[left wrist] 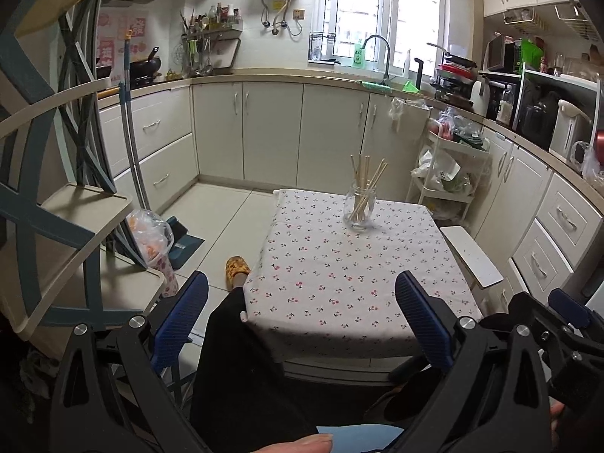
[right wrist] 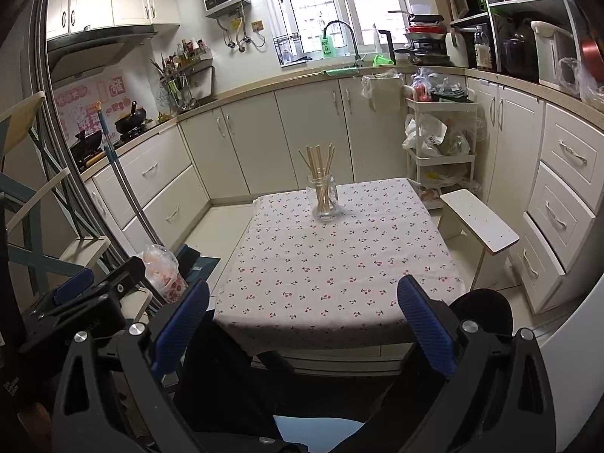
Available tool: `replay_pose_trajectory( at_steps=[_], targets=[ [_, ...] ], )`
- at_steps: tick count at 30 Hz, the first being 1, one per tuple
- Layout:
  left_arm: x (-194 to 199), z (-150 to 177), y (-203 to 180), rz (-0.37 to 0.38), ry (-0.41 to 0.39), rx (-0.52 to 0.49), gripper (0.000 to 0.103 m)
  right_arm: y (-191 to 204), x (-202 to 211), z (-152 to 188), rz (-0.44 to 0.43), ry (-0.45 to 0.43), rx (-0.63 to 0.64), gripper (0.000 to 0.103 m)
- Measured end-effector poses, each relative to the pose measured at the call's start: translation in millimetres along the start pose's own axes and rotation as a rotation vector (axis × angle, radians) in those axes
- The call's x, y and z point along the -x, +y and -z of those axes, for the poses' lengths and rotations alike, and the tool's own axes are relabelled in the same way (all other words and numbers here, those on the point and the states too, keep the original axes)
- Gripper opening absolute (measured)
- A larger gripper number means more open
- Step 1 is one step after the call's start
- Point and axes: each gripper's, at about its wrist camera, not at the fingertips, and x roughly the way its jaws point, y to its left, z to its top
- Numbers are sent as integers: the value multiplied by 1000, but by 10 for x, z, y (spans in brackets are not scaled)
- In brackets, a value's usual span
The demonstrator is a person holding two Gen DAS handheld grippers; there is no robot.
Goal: Organize utensils
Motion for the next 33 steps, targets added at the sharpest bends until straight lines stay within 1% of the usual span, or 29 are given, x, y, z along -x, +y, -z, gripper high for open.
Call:
replay_pose_trajectory(
  at_steps=[3,7,9,12,13,19,25,33],
  targets=[
    [-35,10,-8,10,22,-16,95,2,10,0,-1,-3,0,96],
    [-88,30,48,31,53,7,95,31,34,10,0,-13,7,96],
    [-84,31,75,28,48,14,95,46,40,20,0,-13,7,96],
    [-13,29,44,-13,2,-18,95,57,41,26,-4,-10,4,96],
    [-6,26,35,-12,-3,-24,95,66,40,29,-6,-7,4,96],
    [-119,39,63,-21,51,-8,95,73,36,28,-10,-2,4,96],
    [-83,51,65,-41,32,-13,95,77,37,26,-15,1,6,96],
    [-61,59,45,-33,40,-9,95,97,41,31,-15,0,5,96]
  ],
)
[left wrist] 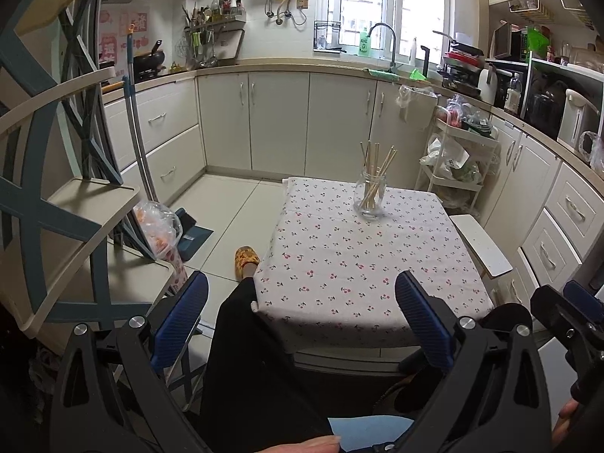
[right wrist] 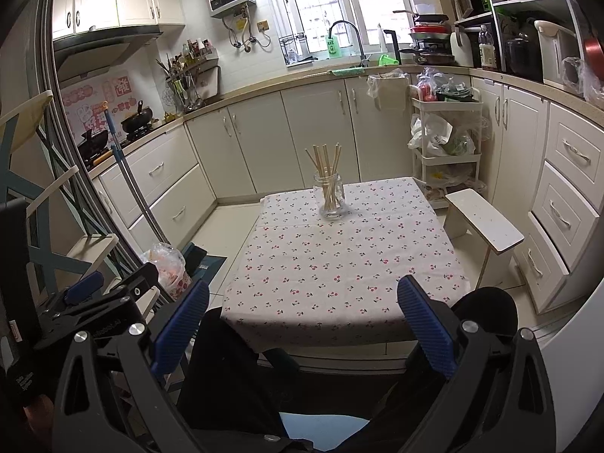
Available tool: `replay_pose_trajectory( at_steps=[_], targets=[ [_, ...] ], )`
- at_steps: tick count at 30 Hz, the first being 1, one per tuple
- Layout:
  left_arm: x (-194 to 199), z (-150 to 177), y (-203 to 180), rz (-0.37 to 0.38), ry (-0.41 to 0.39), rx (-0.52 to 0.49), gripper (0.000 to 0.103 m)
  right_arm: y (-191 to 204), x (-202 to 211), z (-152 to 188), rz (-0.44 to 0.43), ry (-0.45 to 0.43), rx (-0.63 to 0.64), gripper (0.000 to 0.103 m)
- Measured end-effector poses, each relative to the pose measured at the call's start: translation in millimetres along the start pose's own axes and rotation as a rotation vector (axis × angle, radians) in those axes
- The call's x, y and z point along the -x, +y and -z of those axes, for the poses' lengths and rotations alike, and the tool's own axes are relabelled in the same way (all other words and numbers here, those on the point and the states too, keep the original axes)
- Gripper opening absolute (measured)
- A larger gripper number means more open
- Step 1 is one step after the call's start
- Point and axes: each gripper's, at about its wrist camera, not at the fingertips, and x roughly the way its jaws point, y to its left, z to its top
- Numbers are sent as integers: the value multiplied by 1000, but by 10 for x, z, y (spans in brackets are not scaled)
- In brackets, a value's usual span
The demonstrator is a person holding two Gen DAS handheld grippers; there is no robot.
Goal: Organize utensils
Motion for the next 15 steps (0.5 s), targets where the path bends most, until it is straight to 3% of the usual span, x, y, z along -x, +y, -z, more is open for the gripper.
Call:
replay_pose_trajectory(
  at_steps=[15],
  targets=[
    [12,8,-22,3,-2,0,95,6,-2,-6,-2,-1,2,96]
  ],
)
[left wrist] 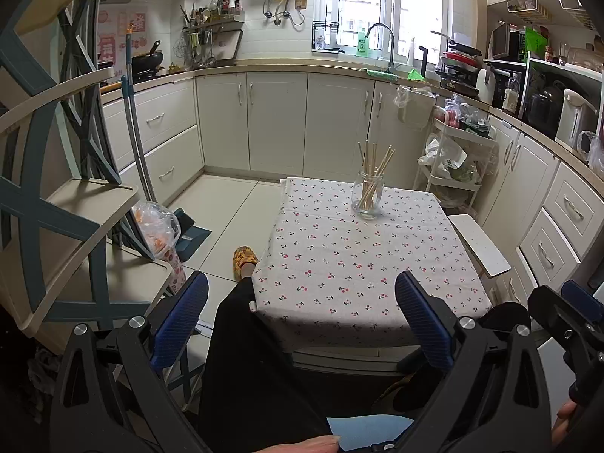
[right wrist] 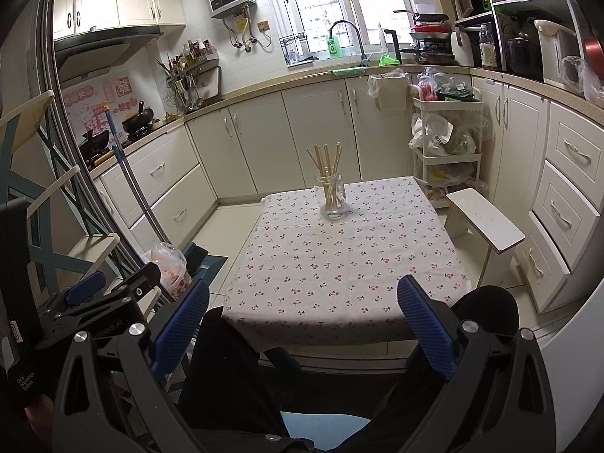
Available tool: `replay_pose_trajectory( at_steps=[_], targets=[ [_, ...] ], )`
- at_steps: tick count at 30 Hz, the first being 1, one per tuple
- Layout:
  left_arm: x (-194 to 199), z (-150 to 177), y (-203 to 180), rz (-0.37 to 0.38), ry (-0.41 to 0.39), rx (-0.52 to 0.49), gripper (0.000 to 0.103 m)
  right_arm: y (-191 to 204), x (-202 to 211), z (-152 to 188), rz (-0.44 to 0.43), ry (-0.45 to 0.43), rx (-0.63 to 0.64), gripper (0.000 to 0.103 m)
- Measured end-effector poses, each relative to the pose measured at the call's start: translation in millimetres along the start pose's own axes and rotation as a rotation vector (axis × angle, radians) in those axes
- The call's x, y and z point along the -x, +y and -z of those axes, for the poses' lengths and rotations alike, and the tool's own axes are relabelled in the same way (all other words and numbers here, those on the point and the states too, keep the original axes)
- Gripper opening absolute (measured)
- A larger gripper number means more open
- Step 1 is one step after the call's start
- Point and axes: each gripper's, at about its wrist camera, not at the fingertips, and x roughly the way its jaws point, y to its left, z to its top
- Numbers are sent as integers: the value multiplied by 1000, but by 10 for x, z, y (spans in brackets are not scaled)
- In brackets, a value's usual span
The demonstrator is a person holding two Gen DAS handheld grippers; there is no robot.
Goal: Organize utensils
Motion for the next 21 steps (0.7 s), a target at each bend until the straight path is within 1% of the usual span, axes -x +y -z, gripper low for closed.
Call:
replay_pose_trajectory(
  at_steps=[21],
  targets=[
    [-1,4,-10,1,1,0,95,7,-3,6,-1,-1,-1,96]
  ],
)
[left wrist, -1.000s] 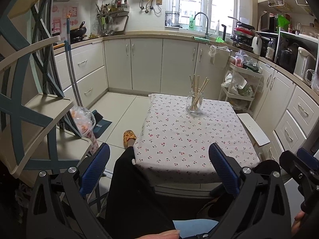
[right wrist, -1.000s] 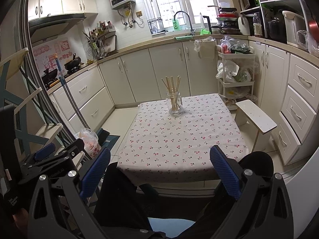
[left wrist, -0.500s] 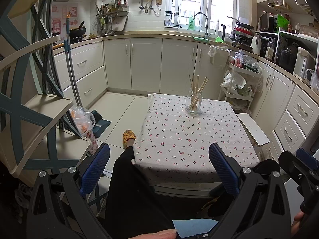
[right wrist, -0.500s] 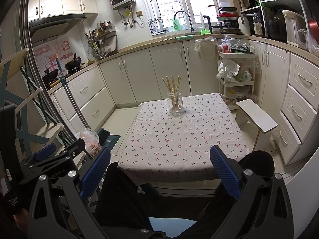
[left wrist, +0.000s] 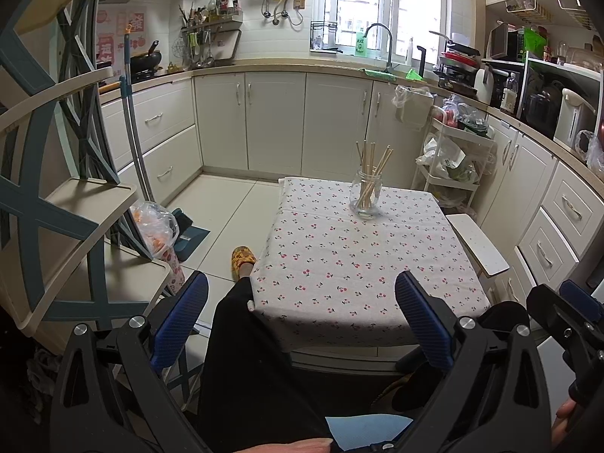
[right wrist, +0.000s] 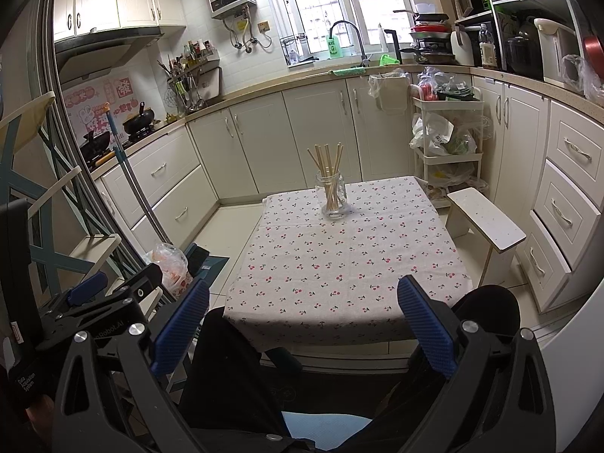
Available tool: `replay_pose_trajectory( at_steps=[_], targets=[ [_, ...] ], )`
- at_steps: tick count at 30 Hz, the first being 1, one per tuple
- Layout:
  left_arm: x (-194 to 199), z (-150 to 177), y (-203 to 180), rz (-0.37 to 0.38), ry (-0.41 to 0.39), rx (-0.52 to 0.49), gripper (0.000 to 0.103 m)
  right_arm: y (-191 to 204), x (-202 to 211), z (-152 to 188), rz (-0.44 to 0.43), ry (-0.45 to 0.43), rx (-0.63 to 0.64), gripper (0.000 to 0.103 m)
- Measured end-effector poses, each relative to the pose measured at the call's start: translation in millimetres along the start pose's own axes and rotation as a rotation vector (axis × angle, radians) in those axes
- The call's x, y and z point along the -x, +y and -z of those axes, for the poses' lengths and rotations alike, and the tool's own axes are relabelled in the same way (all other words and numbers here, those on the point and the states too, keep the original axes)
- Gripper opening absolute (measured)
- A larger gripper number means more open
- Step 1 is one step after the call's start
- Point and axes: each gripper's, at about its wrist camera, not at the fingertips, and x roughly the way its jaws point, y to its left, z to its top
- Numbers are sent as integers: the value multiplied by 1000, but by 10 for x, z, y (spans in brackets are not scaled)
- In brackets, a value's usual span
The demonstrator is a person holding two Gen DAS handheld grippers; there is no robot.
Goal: Organize utensils
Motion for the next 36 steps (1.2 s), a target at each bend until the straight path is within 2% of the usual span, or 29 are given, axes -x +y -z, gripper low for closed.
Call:
replay_pose_trajectory(
  at_steps=[36],
  targets=[
    [17,14,-59,3,2,0,95,-16,3,-7,-1,1,-2,96]
  ],
)
